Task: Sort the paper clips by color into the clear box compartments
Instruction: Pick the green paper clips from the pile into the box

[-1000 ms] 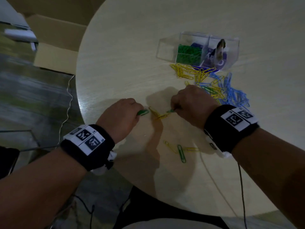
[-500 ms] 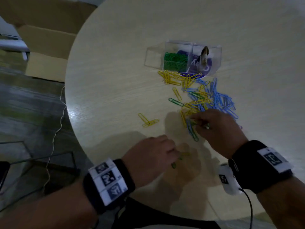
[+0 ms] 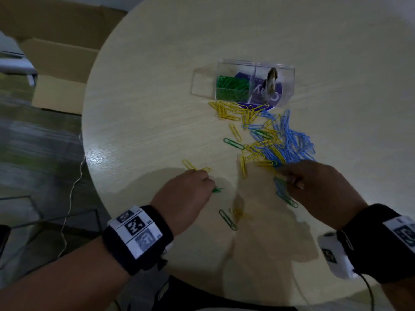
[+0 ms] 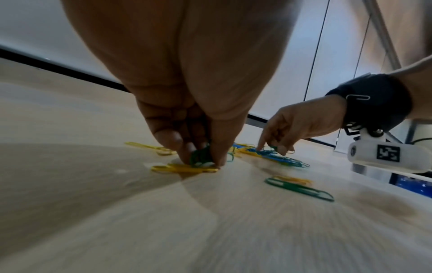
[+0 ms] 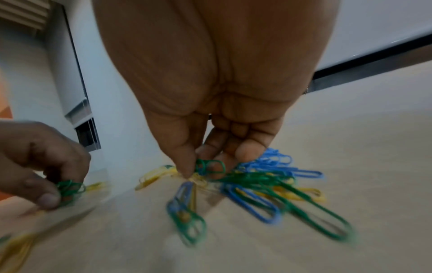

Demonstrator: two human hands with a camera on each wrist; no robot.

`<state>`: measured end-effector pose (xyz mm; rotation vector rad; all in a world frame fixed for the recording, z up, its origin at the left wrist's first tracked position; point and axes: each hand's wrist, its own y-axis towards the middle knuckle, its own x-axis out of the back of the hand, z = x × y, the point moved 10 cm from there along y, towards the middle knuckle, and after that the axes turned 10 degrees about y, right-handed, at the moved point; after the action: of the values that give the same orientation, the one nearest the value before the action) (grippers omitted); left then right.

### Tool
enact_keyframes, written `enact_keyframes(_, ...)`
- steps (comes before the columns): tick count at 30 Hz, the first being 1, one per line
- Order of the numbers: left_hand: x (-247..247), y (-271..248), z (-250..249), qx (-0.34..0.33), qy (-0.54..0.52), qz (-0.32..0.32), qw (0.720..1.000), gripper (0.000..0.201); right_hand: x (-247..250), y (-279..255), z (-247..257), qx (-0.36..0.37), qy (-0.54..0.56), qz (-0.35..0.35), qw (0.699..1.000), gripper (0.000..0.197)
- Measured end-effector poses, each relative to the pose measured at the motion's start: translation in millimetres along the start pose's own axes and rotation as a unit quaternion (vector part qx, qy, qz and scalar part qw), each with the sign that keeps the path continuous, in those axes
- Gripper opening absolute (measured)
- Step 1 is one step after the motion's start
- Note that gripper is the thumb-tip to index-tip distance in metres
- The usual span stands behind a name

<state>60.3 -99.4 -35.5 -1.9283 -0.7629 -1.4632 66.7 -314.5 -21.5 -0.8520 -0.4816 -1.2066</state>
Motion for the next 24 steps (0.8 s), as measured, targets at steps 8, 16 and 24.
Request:
enact_keyframes(8,-22.7,-19.9,-59.9,-0.148,0.016,0.051,0.988,0.012,-19.8,80.2,74.4,0.106,0.029,-0.011,0.994,0.019)
enact_keyframes(16,-14.2,-21.1,-42.1,-0.05,0.053,0.057,0.996,0.021,-57.1,96.1,87.1,0.096,-0.091,0.067,0.989,0.026)
enact_keyframes(24,-16.7,-26.6,-54.9,-0.084,0.125,0.069,0.986,0.029,-75.6,82.3,87.0,0.071,-0.073,0.112,0.989,0.016)
